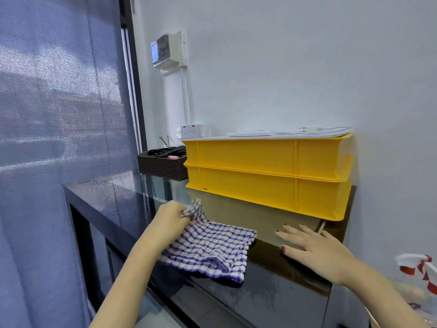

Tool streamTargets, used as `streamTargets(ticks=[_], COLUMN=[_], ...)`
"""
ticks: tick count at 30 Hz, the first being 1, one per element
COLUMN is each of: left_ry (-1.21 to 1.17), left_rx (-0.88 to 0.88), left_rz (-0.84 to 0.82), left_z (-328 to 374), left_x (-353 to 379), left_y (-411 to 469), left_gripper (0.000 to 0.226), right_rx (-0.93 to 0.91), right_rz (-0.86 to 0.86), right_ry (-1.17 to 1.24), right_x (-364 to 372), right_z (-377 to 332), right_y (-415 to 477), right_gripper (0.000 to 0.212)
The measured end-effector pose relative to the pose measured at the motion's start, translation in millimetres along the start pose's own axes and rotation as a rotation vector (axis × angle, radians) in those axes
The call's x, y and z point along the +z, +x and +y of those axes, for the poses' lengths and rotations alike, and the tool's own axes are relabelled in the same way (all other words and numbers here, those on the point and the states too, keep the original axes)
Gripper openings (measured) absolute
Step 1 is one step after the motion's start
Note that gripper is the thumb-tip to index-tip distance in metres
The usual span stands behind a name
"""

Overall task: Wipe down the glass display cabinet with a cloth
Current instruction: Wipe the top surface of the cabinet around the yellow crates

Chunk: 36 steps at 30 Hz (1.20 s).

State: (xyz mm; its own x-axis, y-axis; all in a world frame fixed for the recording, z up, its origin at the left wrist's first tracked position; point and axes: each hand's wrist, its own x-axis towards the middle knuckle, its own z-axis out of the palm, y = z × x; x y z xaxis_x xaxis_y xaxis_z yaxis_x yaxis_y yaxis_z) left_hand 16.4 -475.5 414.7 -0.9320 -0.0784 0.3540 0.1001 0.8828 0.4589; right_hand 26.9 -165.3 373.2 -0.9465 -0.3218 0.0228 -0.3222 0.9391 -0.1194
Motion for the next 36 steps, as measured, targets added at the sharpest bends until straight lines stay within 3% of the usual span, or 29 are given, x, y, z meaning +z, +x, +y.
streamTargets(ticks=[4, 8, 11, 12, 14, 16, 20, 24, 27, 32, 34, 36], left_ry=[0.081, 0.36, -0.132, -0.293, -0.358, -0.188, 0.396, 0.464, 0.534, 0.526, 0.352, 0.127], left_rx=[0.055, 0.06, 0.113, 0.123, 0.147, 0.178, 0.202, 0.075, 0.043, 0.206, 0.255, 0.292], left_rz=[-0.142, -0.373, -0.437, -0.376, -0.234, -0.22, -0.291, -0.028, -0.02, 0.111, 0.005, -0.274], left_z=[65.8, 94.4, 79.7, 72.8, 61.5, 57.5, 67.9, 73.3, 71.0, 75.6, 75.2, 71.6], left_x=[28.0, 58.8, 37.2, 26.0, 12.8, 17.4, 45.7, 37.7, 19.6, 10.4, 14.2, 22.1], left_y=[-24.1, -51.8, -48.5, -45.4, -35.4, -30.3, -47.8, -61.3, -59.8, -58.6, -61.4, -68.3], left_gripper=[0.017, 0.057, 0.032, 0.031, 0.023, 0.035, 0.048, 0.038, 0.037, 0.033, 0.041, 0.043], right_rx=[-0.004, 0.0, -0.003, -0.007, -0.013, -0.016, -0.013, -0.011, -0.003, 0.002, 0.004, 0.005], right_rz=[0.022, 0.034, 0.034, 0.037, 0.041, 0.044, 0.048, 0.057, 0.062, 0.072, 0.077, 0.08], right_ry=[0.02, 0.024, 0.032, 0.036, 0.04, 0.038, 0.027, 0.039, 0.062, 0.072, 0.077, 0.081], right_x=[1.1, 1.7, 1.9, 2.0, 2.2, 2.4, 2.5, 2.9, 2.2, 2.4, 2.6, 2.7], right_z=[1.3, 0.4, 1.4, 1.6, 1.6, 1.8, 2.2, 1.9, 1.5, 0.5, 0.4, -0.1], right_y=[-0.7, -0.1, 0.1, 0.2, 0.5, 0.6, 1.0, 0.8, 0.4, 0.4, 0.4, 0.5], right_gripper=[0.052, 0.052, 0.052, 0.052, 0.052, 0.051, 0.051, 0.051, 0.051, 0.051, 0.051, 0.051])
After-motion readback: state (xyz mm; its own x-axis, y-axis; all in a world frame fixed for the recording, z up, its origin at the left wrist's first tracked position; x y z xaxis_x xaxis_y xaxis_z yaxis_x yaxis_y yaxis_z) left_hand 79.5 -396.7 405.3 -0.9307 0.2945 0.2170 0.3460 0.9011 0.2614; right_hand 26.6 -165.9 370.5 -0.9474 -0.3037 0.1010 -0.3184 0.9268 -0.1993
